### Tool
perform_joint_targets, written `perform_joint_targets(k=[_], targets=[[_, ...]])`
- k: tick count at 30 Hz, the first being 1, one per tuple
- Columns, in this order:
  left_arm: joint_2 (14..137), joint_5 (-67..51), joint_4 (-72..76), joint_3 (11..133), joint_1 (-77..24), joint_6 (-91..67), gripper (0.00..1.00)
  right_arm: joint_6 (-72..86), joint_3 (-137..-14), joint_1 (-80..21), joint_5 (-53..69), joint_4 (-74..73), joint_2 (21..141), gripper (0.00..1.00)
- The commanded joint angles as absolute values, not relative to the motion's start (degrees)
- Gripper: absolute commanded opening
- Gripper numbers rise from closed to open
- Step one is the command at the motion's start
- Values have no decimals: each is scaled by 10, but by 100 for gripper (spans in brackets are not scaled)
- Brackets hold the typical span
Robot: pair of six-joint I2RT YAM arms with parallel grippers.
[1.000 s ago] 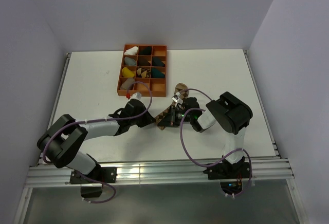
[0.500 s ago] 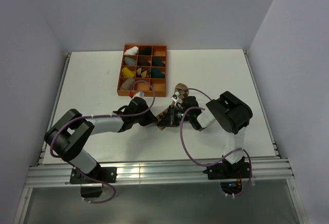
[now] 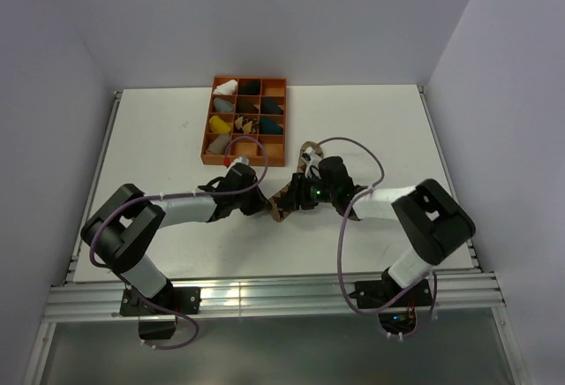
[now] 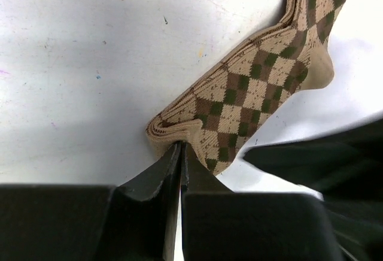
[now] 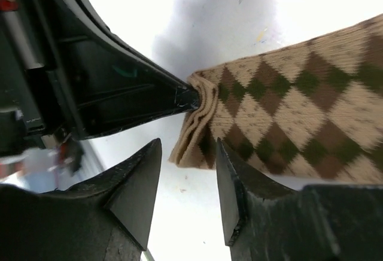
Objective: Roll the socks
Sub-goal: Roll the sock at the center of the board.
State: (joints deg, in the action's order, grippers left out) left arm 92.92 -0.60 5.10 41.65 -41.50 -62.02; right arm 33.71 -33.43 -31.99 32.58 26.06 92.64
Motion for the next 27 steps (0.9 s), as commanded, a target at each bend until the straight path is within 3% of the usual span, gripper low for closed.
perform_joint_targets(k=[1,6,20,26,27], targets=[[952,18,2,430,-417,-612,9,248,-335,-341,221,173,845,50],[955,12,-14,434,-417,-612,9,174,-331,-413,84,149,794,53],[967,5,-18,442,-417,-605,7,144,-367,-532,-66,142,876,55],[967,5,-21,444,-417,-603,7,183,-363,-532,-105,121,870,48],[967,5,-21,443,-417,-603,7,186,-357,-531,-105,117,861,42]])
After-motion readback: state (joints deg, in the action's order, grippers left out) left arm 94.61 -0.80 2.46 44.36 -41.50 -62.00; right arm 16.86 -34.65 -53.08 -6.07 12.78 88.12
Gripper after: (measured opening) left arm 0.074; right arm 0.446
